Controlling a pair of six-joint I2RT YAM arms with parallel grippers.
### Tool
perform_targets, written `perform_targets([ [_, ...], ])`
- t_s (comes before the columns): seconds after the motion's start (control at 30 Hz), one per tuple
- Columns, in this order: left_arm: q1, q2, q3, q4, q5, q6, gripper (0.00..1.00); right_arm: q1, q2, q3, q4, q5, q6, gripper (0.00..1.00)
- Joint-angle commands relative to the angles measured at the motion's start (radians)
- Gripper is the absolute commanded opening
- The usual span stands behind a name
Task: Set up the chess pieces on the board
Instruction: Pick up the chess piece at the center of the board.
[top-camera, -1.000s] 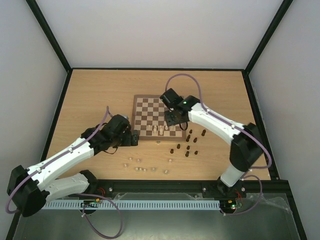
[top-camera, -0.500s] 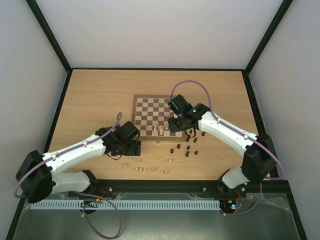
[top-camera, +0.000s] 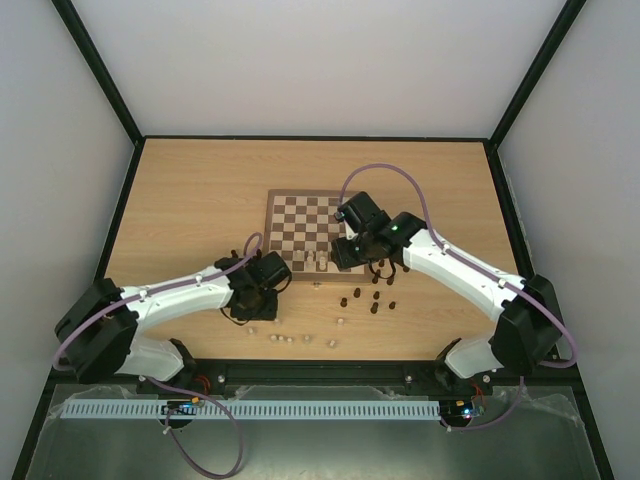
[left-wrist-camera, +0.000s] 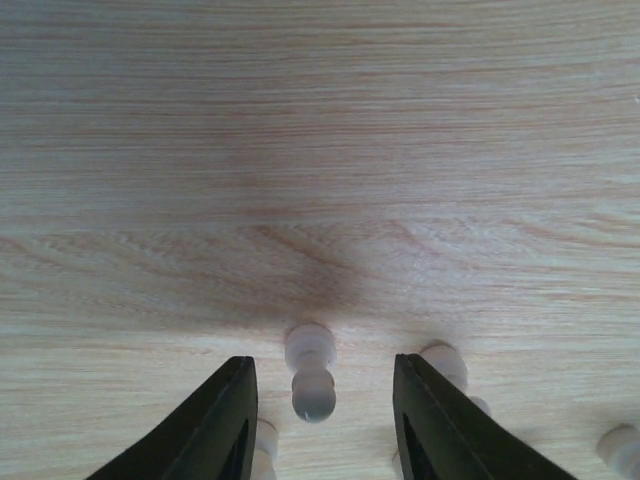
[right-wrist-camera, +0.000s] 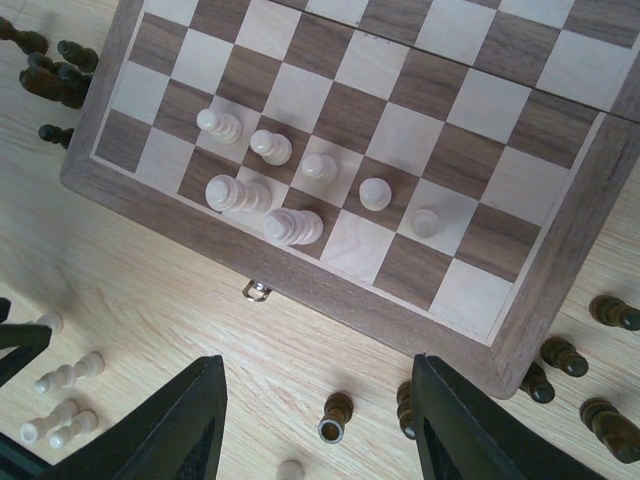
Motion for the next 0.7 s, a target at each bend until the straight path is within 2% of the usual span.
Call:
perform_targets([
  [0.0,-0.008,0.034,-0.004,0.002,-0.003,0.004,0.36,0.010,-0.033,-0.025,-0.009,-0.020,-0.013,0.52],
  [0.57,-0.011,0.030,-0.044,0.014,0.012,-0.002,0.23,0.015,-0.029,-0.030,-0.007,-0.026,-0.014,0.52],
  [0.67,-0.010,0.034,-0.034,0.008,0.002,0.006,0.16,0.015,-0.026,-0.029,-0.008,-0.023,-0.014,0.51],
])
